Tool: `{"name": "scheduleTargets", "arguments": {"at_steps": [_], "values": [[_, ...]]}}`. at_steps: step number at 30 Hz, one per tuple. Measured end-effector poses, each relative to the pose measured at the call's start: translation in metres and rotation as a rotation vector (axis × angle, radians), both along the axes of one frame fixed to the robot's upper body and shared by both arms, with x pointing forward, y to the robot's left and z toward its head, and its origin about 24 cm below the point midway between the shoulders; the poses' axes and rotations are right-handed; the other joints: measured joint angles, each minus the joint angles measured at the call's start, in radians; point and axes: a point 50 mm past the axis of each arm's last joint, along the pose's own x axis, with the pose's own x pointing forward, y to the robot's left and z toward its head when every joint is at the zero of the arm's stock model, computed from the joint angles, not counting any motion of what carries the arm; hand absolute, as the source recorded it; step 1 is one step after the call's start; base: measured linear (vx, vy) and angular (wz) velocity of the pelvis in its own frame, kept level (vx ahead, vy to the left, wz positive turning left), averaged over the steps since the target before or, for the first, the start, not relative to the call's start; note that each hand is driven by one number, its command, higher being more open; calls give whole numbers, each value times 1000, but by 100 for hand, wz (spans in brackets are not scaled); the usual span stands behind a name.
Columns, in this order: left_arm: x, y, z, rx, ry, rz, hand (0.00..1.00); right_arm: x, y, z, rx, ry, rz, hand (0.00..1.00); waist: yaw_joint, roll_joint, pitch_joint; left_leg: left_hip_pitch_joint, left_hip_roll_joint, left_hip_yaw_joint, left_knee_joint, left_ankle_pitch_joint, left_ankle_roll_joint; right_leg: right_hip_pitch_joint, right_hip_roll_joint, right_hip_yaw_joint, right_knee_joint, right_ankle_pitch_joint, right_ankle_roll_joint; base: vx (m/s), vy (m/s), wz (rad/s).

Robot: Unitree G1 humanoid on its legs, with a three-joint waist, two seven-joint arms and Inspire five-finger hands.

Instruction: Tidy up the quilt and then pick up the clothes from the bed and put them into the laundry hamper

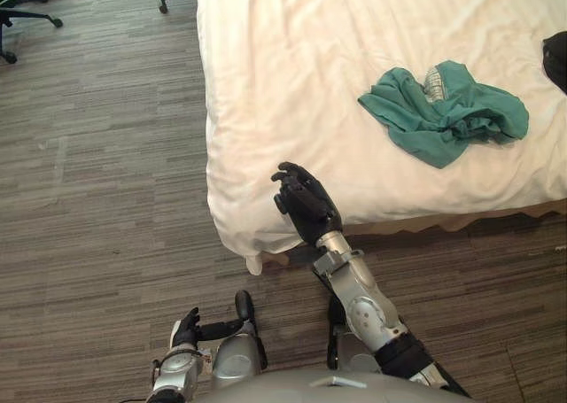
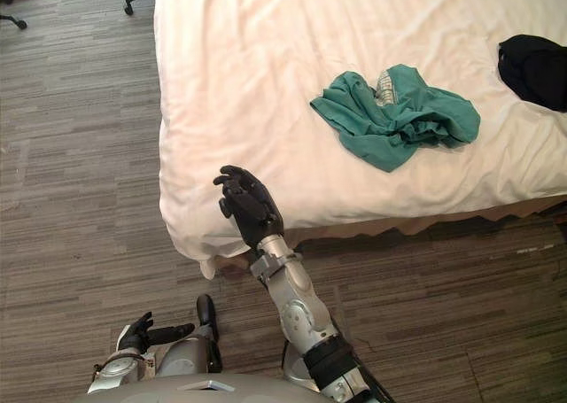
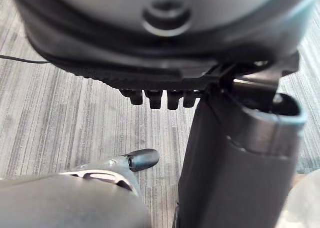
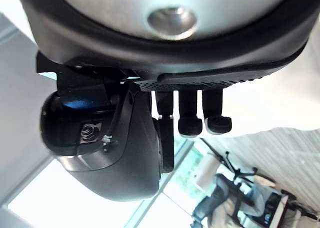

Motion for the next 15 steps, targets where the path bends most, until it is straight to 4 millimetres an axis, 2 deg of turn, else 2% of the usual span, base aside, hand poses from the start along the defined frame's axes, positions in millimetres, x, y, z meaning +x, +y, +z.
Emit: {"name": "scheduleTargets", "arguments": {"at_steps": [4, 6, 7, 11, 14, 15], "values": [[9, -13, 1, -28, -29, -32, 100, 10, -25, -16, -48, 59, -105, 0, -7, 33, 17, -6, -5, 21, 0, -5, 1, -20, 3, 24, 0, 6, 1, 6, 2, -13], [14, -21, 2, -58, -46, -44, 100, 16, -51, -22, -93, 84, -214, 0, -11, 62, 32, -19, -13, 39, 0, -7, 5, -40, -3, 44, -11, 21, 5, -15, 26, -23], [13, -22, 2, -63, -46, -44, 100, 16, -58, -25, -115, 90, -238, 0, -13, 68, 35, -18, -16, 49, 0, -8, 7, -41, -4, 56, -21, 29, 7, -15, 29, -22], [18, -21, 5, -65, -70, -39, 100, 16, -66, -34, -87, 139, -295, 0, -28, 73, 34, -10, -17, 67, 0, -10, 9, -34, -3, 77, -40, 41, 10, -22, 12, -14], [22, -20, 7, -81, -92, -23, 100, 11, -77, -46, -11, 210, -402, 0, -38, 64, 35, 12, -18, 88, 0, -21, 11, -14, -3, 88, -52, 44, 13, -31, 6, -11], [22, -20, 7, -91, -96, 8, 100, 7, -86, -53, 7, 245, -457, 0, -39, 57, 35, 23, -18, 101, 0, -27, 8, -10, -2, 101, -51, 44, 13, -20, 13, -29]]}}
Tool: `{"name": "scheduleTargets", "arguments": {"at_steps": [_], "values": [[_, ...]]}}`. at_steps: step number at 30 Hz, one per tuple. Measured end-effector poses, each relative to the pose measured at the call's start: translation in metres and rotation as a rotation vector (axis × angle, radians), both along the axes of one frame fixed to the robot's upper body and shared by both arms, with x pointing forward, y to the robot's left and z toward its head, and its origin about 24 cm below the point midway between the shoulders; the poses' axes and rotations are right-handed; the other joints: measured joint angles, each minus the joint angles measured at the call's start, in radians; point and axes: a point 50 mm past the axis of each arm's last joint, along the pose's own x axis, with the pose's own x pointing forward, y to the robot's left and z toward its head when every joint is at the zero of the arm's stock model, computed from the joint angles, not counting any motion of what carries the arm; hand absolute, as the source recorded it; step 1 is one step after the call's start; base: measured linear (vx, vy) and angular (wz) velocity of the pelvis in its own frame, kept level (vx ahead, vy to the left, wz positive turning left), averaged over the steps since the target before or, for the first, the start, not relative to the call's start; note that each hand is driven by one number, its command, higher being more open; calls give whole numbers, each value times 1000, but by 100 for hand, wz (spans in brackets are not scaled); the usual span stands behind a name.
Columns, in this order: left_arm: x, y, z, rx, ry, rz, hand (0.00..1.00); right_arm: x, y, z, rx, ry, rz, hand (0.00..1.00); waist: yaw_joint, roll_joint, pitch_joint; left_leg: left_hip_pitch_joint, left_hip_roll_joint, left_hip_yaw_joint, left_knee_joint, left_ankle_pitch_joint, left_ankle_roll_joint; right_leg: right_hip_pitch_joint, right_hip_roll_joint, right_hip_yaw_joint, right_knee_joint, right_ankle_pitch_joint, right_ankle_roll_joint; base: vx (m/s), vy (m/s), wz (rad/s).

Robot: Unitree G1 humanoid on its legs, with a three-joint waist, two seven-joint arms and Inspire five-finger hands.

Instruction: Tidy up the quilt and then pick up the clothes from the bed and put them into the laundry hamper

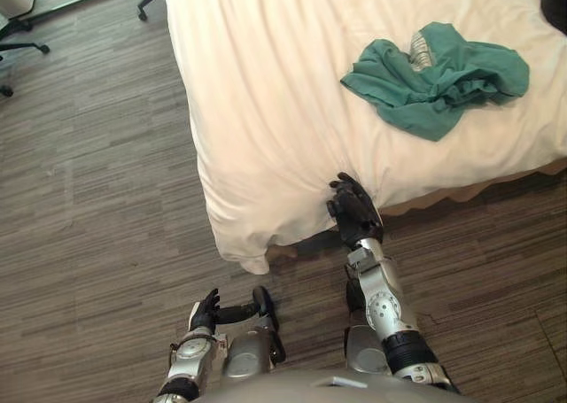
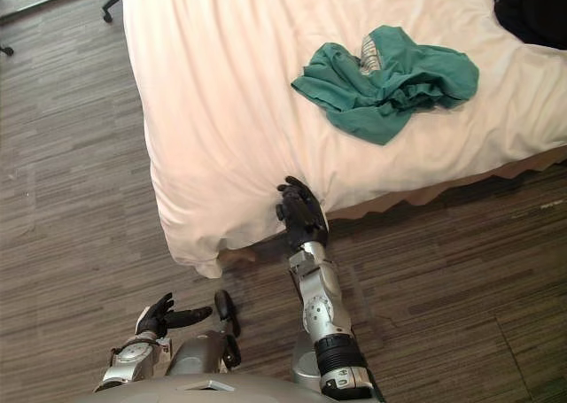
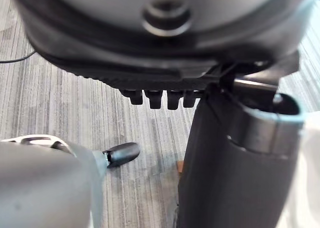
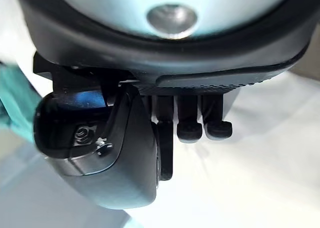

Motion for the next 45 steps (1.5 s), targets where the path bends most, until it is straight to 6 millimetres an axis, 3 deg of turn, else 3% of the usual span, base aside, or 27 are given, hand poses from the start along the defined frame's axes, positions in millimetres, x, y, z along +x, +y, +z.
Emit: {"name": "scheduleTargets", "arguments": {"at_steps": [2, 4, 5, 6, 7, 9, 10, 12, 14, 17, 19, 20, 22, 24, 25, 26, 27, 28, 30, 31, 32, 34, 37, 38, 41, 42, 45], "values": [[-1, 1, 0, -15, 0, 47, 100, -14, -31, -17, 12, 97, -162, 0, -3, -12, 0, 15, -1, 22, 0, -11, -5, 3, 0, 15, 0, -1, -1, -6, 12, -34], [-5, 5, -2, -33, 3, 114, 100, -52, -93, -44, 48, 284, -521, 0, -28, -29, -2, 30, 2, 55, 0, -18, -4, -1, 3, 38, 0, -3, -2, 43, 1, -37], [-6, 5, -2, -44, 4, 136, 100, -65, -106, -50, 44, 323, -586, 0, -34, -32, -3, 35, 3, 63, 0, -22, -5, -2, 4, 42, 1, -3, -3, 89, -10, -42], [-9, 6, -3, -52, 7, 161, 100, -97, -131, -59, 10, 400, -696, 100, -42, -36, -5, 50, 7, 78, 0, -26, -8, 1, 9, 56, 5, -6, -7, 107, -20, -41], [-13, 6, -4, -58, 10, 176, 100, -123, -151, -61, -42, 456, -768, 100, -56, -36, -8, 67, 14, 92, 0, -34, -16, 9, 16, 64, 6, -9, -11, 120, -26, -40], [-14, 7, -3, -63, 4, 191, 100, -156, -166, -65, -97, 525, -826, 100, -65, -39, -12, 92, 26, 106, 0, -42, -24, 17, 24, 72, 16, -15, -19, 106, -34, -34], [-14, 8, -2, -63, -8, 199, 100, -181, -170, -70, -133, 594, -847, 100, -75, -42, -26, 112, 41, 117, 0, -46, -30, 20, 40, 72, 41, -25, -26, 99, -49, -28], [-12, 9, 0, -67, -23, 192, 100, -205, -165, -80, -154, 692, -840, 100, -76, -47, -46, 142, 58, 125, 3, -54, -41, 37, 53, 62, 65, -44, -32, 76, -63, -10], [-14, 9, 0, -66, -24, 197, 100, -214, -151, -94, -147, 788, -787, 100, -76, -56, -75, 159, 65, 134, 25, -67, -46, 49, 56, 61, 90, -67, -38, 36, -42, -5], [-29, 12, -4, -64, 3, 225, 100, -209, -119, -113, -96, 865, -643, 100, -52, -55, -101, 170, 88, 140, 147, -143, -47, 48, 63, 106, 160, -104, -41, -17, -15, -39], [-40, 8, -7, -70, 28, 237, 100, -204, -100, -121, -90, 902, -537, 100, -33, -57, -100, 134, 119, 53, 334, -239, -37, 37, 70, 148, 217, -139, -40, -103, 20, -66], [-53, 2, -11, -86, 60, 246, 100, -199, -90, -125, -98, 912, -455, 100, -20, -38, -110, 73, 144, -108, 557, -324, -50, 22, 82, 188, 262, -159, -43, -103, 87, -81], [-63, -5, -13, -102, 85, 250, 100, -198, -83, -128, -168, 950, -358, 100, -17, -13, -125, 24, 141, -296, 804, -375, -99, 10, 99, 219, 286, -158, -38, -128, 208, -83], [-63, -8, -13, -93, 83, 211, 100, -201, -82, -130, -234, 990, -295, 100, -16, -6, -130, 54, 128, -428, 877, -363, -85, -2, 119, 261, 298, -141, -8, -165, 322, -73], [-60, -12, -13, -92, 77, 177, 100, -203, -81, -132, -298, 1023, -245, 100, -9, -17, -143, 87, 86, -469, 815, -433, -86, -40, 124, 297, 308, -128, 12, -239, 362, -76], [-57, -8, -13, -73, 77, 146, 100, -208, -76, -136, -327, 1066, -192, 100, -15, -45, -177, 90, 51, -465, 736, -482, -48, -84, 108, 322, 297, -105, 22, -279, 380, -71], [-58, -4, -13, -54, 81, 130, 100, -209, -72, -137, -337, 1080, -160, 100, -18, -63, -184, 95, 38, -451, 697, -504, -41, -109, 97, 328, 295, -82, 20, -289, 324, -68], [-52, -2, -12, -22, 84, 67, 100, -209, -67, -139, -370, 1092, -115, 100, -8, -81, -178, 115, 29, -400, 627, -552, -34, -145, 85, 329, 282, -7, 28, -322, 326, -86], [-40, -5, -11, 0, 84, -3, 100, -202, -68, -138, -410, 1082, -92, 100, 9, -92, -153, 122, 5, -325, 576, -581, 2, -180, 66, 304, 217, 155, -45, -357, 276, -101], [-36, -8, -11, 8, 78, -41, 100, -197, -71, -136, -429, 1070, -88, 100, 25, -78, -132, 126, -8, -263, 534, -539, 50, -171, 46, 219, 101, 329, -106, -320, 163, -98], [-33, -8, -10, 10, 67, -39, 100, -193, -74, -135, -444, 1063, -88, 100, 34, -82, -119, 142, -16, -220, 510, -519, 64, -176, 28, 119, 128, 320, -115, -407, 148, -120], [-31, -13, -9, 2, 61, -34, 100, -199, -79, -136, -488, 1095, -79, 100, 30, -53, -95, 179, -28, -111, 450, -460, 93, -187, -12, -194, 506, -43, -206, -360, 87, -118], [-31, -17, -10, -9, 62, -72, 100, -208, -79, -139, -502, 1139, -55, 100, 29, -48, -98, 198, -26, -18, 390, -403, 95, -102, -34, -247, 695, -225, -195, -265, 33, -93], [-30, -17, -9, -12, 61, -78, 100, -211, -81, -140, -519, 1153, -42, 100, 30, -48, -98, 197, -25, 2, 381, -391, 94, -78, -46, -245, 715, -255, -190, -213, -54, -105], [-31, -13, -9, -11, 64, -94, 100, -224, -87, -142, -549, 1214, -5, 100, 32, -72, -126, 169, -8, 99, 369, -356, 64, 47, -132, -208, 637, -312, -126, -183, -219, -120], [-31, -7, -9, 5, 74, -112, 100, -224, -82, -144, -565, 1223, 35, 100, 32, -100, -140, 146, -19, 109, 363, -342, 48, 59, -114, -181, 514, -333, -57, -148, -293, -126], [-26, -26, -11, -46, 75, -178, 100, -232, -86, -144, -566, 1250, 29, 100, 30, -46, -152, 125, -13, -14, 278, -301, 50, 107, 9, -124, 270, -244, -91, -169, -203, -102]]}}
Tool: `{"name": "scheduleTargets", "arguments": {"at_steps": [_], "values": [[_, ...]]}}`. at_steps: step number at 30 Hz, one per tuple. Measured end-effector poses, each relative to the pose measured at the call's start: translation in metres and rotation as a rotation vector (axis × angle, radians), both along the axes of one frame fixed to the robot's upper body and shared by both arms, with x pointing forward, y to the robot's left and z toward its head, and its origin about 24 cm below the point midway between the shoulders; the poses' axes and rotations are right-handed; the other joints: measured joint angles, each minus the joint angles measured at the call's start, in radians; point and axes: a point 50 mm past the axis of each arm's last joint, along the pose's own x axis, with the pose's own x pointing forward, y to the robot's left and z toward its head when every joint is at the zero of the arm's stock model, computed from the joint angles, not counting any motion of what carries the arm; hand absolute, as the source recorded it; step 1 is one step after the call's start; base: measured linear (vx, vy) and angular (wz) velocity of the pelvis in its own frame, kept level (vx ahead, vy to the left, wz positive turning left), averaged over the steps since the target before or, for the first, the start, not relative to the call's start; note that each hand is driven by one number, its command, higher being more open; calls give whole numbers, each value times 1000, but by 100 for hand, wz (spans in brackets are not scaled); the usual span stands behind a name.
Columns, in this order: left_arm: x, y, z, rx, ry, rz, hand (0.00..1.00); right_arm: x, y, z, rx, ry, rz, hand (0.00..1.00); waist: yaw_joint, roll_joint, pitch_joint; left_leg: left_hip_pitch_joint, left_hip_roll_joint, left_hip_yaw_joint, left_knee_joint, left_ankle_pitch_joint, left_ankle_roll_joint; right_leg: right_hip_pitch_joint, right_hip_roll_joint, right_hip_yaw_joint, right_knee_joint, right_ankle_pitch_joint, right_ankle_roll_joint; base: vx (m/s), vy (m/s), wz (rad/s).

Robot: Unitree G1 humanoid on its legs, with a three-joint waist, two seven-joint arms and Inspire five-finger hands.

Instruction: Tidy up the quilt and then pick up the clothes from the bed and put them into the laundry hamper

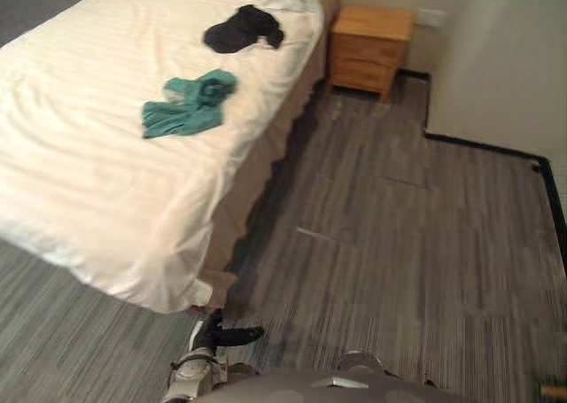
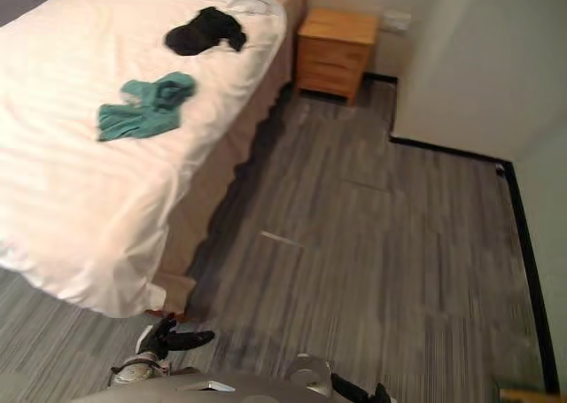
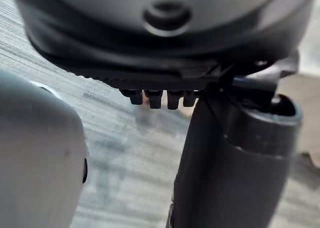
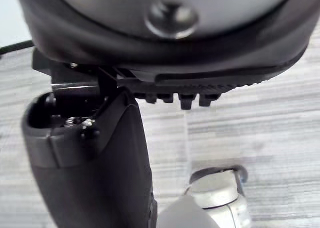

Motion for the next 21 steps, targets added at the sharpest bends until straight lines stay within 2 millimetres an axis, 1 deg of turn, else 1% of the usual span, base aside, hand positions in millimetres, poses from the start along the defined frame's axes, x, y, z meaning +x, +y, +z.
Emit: {"name": "scheduleTargets", "arguments": {"at_steps": [1, 2, 4, 5, 6, 7, 9, 11, 12, 13, 14, 21], "values": [[1, -5, 0, -14, -5, -4, 100, -1, 1, -1, 8, 8, -2, 100, -1, 5, -4, 15, 18, 27, -20, 23, -16, 3, 33, 27, -46, 33, -7, -116, -129, -93], [3, -8, 0, -21, -10, -4, 100, -1, 2, -1, 8, 14, 10, 100, -1, 6, -8, 16, 24, 41, -28, 30, -21, 4, 47, 41, -71, 52, -12, -92, -118, -87], [9, -17, 2, -45, -28, -4, 100, 3, 4, -1, 17, 11, 44, 100, 1, 2, -16, 11, 53, 97, -42, 50, -32, 16, 88, 87, -193, 138, -25, -107, -86, -76], [10, -18, 2, -46, -30, -5, 100, 4, 5, -1, 21, 9, 46, 100, 1, 0, -15, 11, 58, 109, -42, 53, -32, 24, 94, 99, -222, 159, -26, -102, -86, -60], [11, -18, 2, -43, -28, -3, 100, 5, 5, -2, 25, 6, 46, 100, 1, -12, -10, 11, 71, 129, -41, 56, -36, 38, 103, 115, -275, 193, -29, -101, -88, -49], [12, -15, 2, -32, -25, 15, 100, 6, 7, -2, 28, 3, 47, 100, 1, -16, -6, 13, 77, 146, -40, 58, -39, 47, 110, 133, -311, 218, -35, -116, -102, -54], [10, -9, 1, -27, -19, 58, 100, 7, 6, -2, 28, 1, 52, 100, 0, -19, -4, 20, 85, 165, -27, 59, -42, 48, 118, 159, -320, 228, -37, -77, -70, -36], [10, -4, 1, -27, -17, 101, 100, 12, 5, -1, 23, -7, 66, 100, 0, -12, 7, 10, 79, 91, 13, 57, -40, 40, 122, 186, -305, 222, -39, -65, -56, -29], [8, -1, 0, -34, -13, 135, 100, 19, 4, 0, 21, -23, 71, 100, 1, -12, 20, 11, 69, 19, 19, 57, -39, 28, 123, 205, -288, 217, -42, -48, -54, -41], [7, -1, -1, -35, -6, 141, 100, 22, 2, 0, 18, -34, 70, 100, 3, -2, 20, 14, 66, -6, 15, 57, -39, 23, 123, 213, -283, 217, -42, -28, -41, -34], [-11, 16, -7, -3, 72, 170, 100, 37, 3, 1, 46, -77, 44, 100, -2, -13, 30, 82, 7, -51, -99, 49, -36, 57, 94, 225, -328, 261, -14, -10, -4, -12], [-11, 16, -7, 7, 73, 170, 100, 37, 3, 1, 46, -76, 44, 100, -2, -14, 30, 86, 7, -51, -99, 49, -36, 61, 94, 224, -328, 261, -14, 0, 0, 0]]}}
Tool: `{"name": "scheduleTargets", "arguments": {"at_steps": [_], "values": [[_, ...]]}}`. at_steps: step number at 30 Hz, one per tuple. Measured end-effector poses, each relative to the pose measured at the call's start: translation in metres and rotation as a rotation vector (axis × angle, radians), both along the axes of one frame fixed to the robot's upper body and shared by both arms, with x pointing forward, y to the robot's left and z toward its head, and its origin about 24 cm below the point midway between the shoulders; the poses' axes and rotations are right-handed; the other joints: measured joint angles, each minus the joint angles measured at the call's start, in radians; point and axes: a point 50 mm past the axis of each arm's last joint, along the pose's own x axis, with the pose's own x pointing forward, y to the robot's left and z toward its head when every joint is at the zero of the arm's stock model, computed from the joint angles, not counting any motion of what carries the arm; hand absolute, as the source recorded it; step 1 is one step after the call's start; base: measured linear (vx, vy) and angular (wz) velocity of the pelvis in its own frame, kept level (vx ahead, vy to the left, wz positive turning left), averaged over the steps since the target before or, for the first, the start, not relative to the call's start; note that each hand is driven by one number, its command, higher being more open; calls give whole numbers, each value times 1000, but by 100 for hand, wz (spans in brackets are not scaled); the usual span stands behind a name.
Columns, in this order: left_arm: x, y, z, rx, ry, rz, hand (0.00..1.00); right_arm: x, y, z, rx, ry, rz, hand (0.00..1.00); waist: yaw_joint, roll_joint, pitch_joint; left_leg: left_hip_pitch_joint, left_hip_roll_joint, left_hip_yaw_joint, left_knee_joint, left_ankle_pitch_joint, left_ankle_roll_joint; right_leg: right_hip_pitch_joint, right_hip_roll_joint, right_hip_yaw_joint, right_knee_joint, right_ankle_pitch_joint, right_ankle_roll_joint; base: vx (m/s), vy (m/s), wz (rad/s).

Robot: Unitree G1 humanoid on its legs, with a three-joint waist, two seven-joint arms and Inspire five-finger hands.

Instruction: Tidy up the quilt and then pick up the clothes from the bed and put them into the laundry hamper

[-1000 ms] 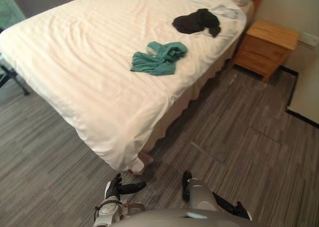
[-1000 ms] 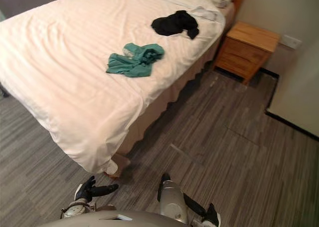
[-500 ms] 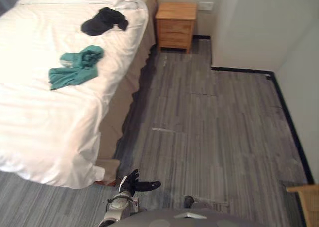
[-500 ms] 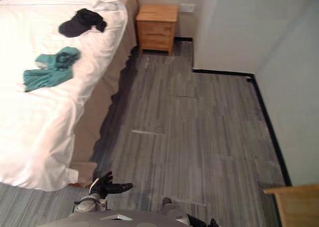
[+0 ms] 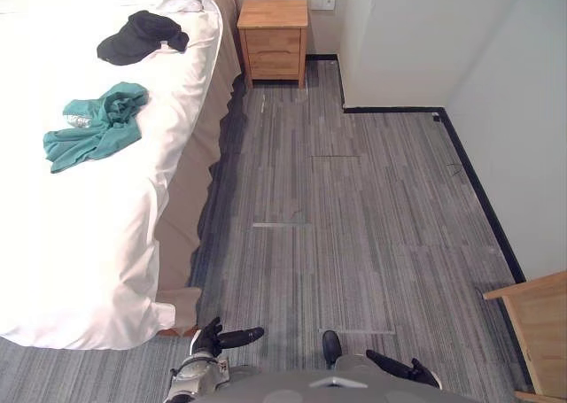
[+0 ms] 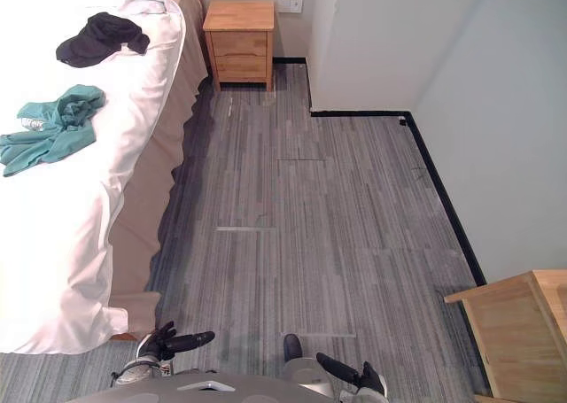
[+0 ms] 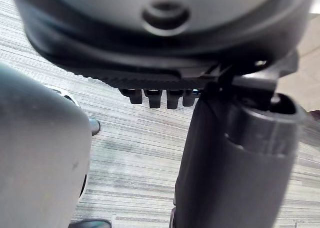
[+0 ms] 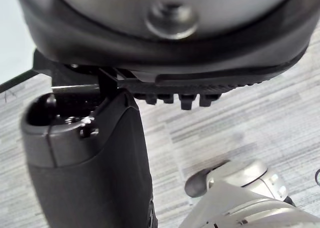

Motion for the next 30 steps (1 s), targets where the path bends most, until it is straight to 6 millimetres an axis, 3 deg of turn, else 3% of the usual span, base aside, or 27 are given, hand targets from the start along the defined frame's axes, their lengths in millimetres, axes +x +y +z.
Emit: {"name": "scheduleTargets", "arguments": {"at_steps": [7, 8, 10, 11, 12, 14, 15, 16, 18, 20, 22, 23, 24, 25, 26, 28, 29, 30], "values": [[7, 2, 2, 148, 10, -105, 100, 8, 7, 0, -13, -5, 50, 100, -3, -16, 10, 32, 10, 14, -14, 2, -1, 15, 3, -1, 0, 0, -1, -21, -5, -3], [10, 2, 3, 186, 9, -147, 100, 13, 8, 1, -24, -10, 71, 100, -4, -23, 14, 31, 17, 23, -13, 0, -5, 14, 6, -5, -2, -11, -9, -51, -44, -8], [16, -1, 5, 225, 4, -171, 100, 17, 2, 3, -58, -9, 116, 100, 4, 5, 26, 8, 69, 53, 35, -43, -35, -19, 31, -96, 91, -65, -72, -4, -89, -29], [16, 1, 6, 246, -1, -156, 100, 22, 1, 5, -83, -13, 148, 100, 8, 17, 33, 4, 109, 70, 91, -64, -49, -54, 52, -164, 223, -126, -87, 129, -150, -49], [17, 12, 8, 288, -2, -140, 100, 25, 6, 5, -110, -11, 205, 100, 13, -15, 33, -38, 122, 78, 240, -87, -72, -57, 39, -192, 288, -219, -85, 141, -225, -38], [26, 14, 12, 313, -29, -151, 100, 27, 7, 5, -136, -2, 246, 100, 11, -21, 49, -167, 190, 67, 571, -7, -21, -13, 36, -192, 257, -242, -82, 132, -232, -19], [28, 11, 13, 312, -39, -149, 100, 31, 7, 6, -140, -11, 250, 100, 16, -32, 58, -211, 187, 56, 647, -12, -26, 10, 27, -169, 249, -243, -86, 198, -166, -30], [31, 6, 13, 307, -49, -148, 100, 34, 3, 7, -152, -15, 246, 100, 18, -25, 61, -230, 147, 46, 647, -59, -38, 23, 11, -145, 246, -248, -93, 231, -96, -46], [35, -4, 14, 293, -69, -144, 100, 38, -2, 9, -166, -25, 217, 100, 16, 6, 77, -271, 58, 38, 559, -100, -13, 50, -15, -114, 211, -246, -98, 245, -44, -49], [38, -9, 15, 289, -81, -142, 100, 43, -5, 10, -166, -31, 211, 100, 17, 22, 83, -321, -14, 50, 381, -77, 20, 83, -29, -93, 164, -253, -79, 315, 11, -41], [43, -10, 17, 290, -97, -151, 100, 38, -5, 9, -164, -16, 183, 100, 24, 21, 83, -370, -60, 20, 157, 29, 31, 125, -30, -84, 126, -272, -45, 517, 49, -33], [44, -11, 17, 289, -102, -154, 100, 38, -5, 9, -164, -13, 176, 100, 29, 20, 83, -377, -66, 10, 120, 56, 40, 130, -29, -77, 127, -283, -38, 529, 98, -47], [46, -10, 19, 293, -111, -156, 100, 32, -3, 7, -160, 1, 169, 100, 39, 8, 82, -378, -79, -5, 115, 144, 79, 146, -37, -56, 133, -312, -24, 459, 101, -46], [46, -9, 19, 299, -110, -163, 100, 32, 0, 6, -153, 2, 167, 100, 40, -3, 77, -371, -91, 0, 118, 158, 130, 152, -51, -48, 138, -328, -14, 585, 124, -49], [49, -4, 20, 319, -117, -185, 100, 33, 8, 5, -130, -6, 159, 100, 29, -33, 71, -375, -108, 15, 162, 100, 142, 118, -77, -41, 218, -346, 8, 592, 108, -28], [48, 0, 20, 324, -109, -187, 100, 31, 11, 4, -118, -8, 126, 100, 30, -48, 67, -351, -109, 29, 189, 53, 158, 66, -86, -37, 372, -353, 18, 585, 110, -15], [46, 2, 19, 329, -96, -185, 100, 25, 12, 3, -110, 5, 102, 100, 30, -64, 70, -300, -122, 28, 188, 12, 158, 21, -89, -38, 549, -338, 45, 593, 118, 2], [42, 6, 17, 337, -73, -187, 100, 19, 17, 1, -91, 14, 69, 100, 26, -79, 74, -220, -138, 19, 166, -31, 158, -37, -95, -30, 767, -274, 135, 600, 116, 9]]}}
